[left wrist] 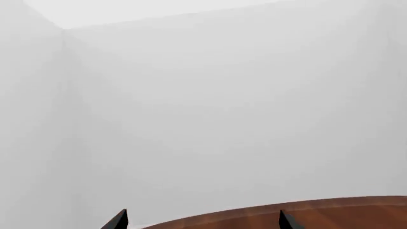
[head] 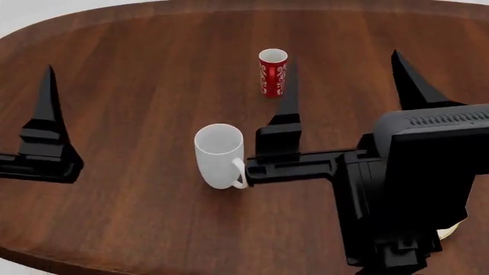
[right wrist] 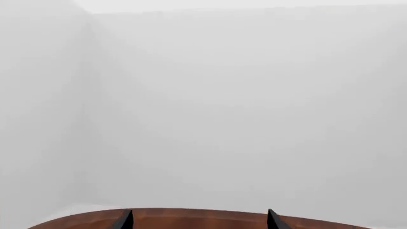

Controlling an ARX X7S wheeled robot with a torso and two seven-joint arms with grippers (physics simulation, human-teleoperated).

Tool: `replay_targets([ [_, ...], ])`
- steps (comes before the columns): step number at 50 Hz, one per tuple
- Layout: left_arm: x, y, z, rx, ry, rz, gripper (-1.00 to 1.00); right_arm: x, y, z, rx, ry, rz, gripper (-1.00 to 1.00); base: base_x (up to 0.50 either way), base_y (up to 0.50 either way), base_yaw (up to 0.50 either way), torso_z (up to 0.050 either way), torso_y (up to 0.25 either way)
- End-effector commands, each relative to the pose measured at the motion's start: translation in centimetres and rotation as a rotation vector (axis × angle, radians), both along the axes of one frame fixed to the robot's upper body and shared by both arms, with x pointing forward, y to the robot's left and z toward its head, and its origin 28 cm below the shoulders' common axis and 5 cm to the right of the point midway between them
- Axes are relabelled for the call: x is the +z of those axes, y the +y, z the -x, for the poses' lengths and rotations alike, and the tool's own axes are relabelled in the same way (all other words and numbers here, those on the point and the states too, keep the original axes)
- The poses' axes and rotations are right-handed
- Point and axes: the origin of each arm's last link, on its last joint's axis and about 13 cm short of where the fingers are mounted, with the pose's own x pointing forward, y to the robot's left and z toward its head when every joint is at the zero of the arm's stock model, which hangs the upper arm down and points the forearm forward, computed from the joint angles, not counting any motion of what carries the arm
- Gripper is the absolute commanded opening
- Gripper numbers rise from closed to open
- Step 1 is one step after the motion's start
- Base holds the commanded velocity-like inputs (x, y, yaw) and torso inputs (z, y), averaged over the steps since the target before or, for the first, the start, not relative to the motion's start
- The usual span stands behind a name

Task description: Put the white mug on the plate.

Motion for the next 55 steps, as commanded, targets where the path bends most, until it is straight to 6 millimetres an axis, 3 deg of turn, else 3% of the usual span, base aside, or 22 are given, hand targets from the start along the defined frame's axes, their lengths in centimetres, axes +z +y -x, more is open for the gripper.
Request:
replay_targets([
  [1, 0.67, 0.22, 0.21, -0.001, -0.032, -0.011, 1.0, 1.45, -0.03, 0.31, 0.03, -0.046, -0.005, 1.0, 0.0, 0.0, 0.0, 0.0, 0.0],
  [55, 0.37, 0.14, 0.53, 0.02, -0.033, -0.024, 1.0, 0.48, -0.06, 0.01, 0.043, -0.019, -0.004, 1.0, 0.27, 0.0, 0.0, 0.0, 0.0],
])
